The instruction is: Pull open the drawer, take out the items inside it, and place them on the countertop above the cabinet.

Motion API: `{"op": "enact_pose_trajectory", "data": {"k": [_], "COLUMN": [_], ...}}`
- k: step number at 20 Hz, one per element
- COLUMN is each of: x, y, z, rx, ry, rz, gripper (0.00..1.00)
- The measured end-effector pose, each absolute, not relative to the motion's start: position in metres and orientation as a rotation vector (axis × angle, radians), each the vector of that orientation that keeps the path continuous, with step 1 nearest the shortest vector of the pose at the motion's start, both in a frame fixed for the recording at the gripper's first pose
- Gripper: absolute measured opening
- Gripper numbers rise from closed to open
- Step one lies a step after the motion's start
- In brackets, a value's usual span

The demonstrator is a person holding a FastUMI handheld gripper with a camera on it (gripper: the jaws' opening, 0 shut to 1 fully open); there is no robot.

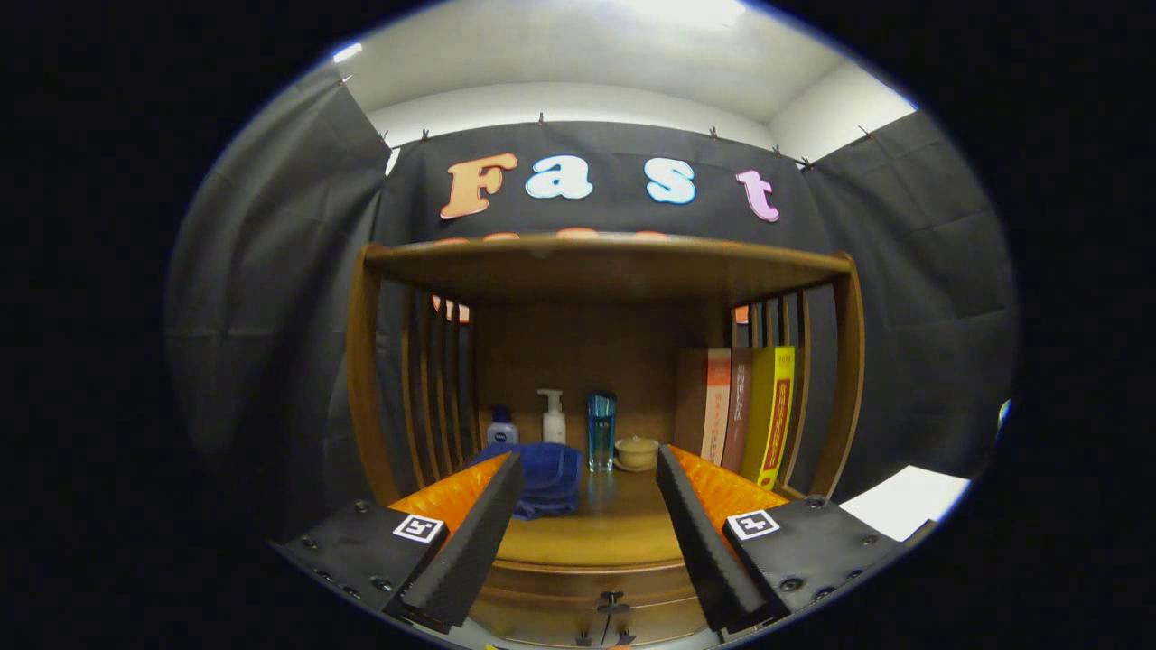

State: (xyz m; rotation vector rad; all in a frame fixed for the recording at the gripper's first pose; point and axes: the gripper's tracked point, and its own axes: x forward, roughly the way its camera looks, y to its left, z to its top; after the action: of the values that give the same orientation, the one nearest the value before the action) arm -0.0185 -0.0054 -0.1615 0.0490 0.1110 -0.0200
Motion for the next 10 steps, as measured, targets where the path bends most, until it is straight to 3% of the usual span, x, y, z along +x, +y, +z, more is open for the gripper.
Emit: {"op": "enact_pose_trajectory", "data": {"k": [10], "x": [-0.023], "y": [-0.035], "z": [-0.37], "rx": [0.072], "ry": [0.268], "rz": [-0.06], "gripper": [0.99]}}
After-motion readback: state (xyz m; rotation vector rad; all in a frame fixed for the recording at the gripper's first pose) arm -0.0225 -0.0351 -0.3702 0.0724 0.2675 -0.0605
